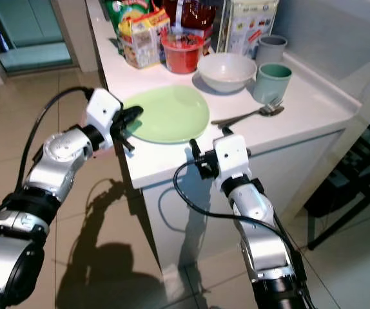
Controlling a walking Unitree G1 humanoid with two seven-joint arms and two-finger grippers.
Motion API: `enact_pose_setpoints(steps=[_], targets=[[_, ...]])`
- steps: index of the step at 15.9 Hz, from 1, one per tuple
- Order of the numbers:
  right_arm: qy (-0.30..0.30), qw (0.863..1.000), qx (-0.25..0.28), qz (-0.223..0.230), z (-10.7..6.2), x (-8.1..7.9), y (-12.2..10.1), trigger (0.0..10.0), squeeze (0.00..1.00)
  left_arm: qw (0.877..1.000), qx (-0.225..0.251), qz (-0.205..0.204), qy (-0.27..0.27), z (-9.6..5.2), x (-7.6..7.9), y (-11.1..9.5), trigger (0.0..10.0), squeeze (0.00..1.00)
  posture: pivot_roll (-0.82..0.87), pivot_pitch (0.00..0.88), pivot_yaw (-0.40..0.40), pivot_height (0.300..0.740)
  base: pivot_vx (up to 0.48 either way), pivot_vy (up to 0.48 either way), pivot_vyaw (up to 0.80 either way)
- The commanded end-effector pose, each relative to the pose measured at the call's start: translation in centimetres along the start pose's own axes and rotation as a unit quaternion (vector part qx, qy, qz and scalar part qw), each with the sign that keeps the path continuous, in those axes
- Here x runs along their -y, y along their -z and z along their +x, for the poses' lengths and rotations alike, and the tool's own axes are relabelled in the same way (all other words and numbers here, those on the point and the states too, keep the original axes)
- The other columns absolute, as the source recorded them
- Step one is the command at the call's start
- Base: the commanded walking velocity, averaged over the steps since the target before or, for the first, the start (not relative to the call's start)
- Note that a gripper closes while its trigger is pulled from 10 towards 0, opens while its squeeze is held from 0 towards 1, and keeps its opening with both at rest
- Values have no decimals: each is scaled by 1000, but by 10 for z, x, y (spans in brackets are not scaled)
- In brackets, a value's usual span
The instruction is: Setting the table
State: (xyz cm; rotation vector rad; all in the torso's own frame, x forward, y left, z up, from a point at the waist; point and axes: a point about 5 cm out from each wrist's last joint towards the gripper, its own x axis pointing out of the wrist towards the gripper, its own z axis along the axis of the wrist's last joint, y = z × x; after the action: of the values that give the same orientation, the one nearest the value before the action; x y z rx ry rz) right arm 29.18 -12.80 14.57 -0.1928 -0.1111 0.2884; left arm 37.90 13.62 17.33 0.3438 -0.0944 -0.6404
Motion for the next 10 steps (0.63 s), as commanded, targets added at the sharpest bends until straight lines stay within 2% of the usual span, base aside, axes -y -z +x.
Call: enact_pose_setpoints(steps=[1, 10], targets=[[9, 1000, 0, -4, -2, 1, -2, 10000, 0, 1000, 0, 18, 6, 5, -2, -6, 0, 0, -9, 0, 69, 740, 0, 0, 0], [40, 999, -11, 3, 1, 11, 0, 10000, 0, 999, -14, 25, 19, 6, -1, 2, 0, 0, -7, 0, 77, 740, 0, 0, 0]])
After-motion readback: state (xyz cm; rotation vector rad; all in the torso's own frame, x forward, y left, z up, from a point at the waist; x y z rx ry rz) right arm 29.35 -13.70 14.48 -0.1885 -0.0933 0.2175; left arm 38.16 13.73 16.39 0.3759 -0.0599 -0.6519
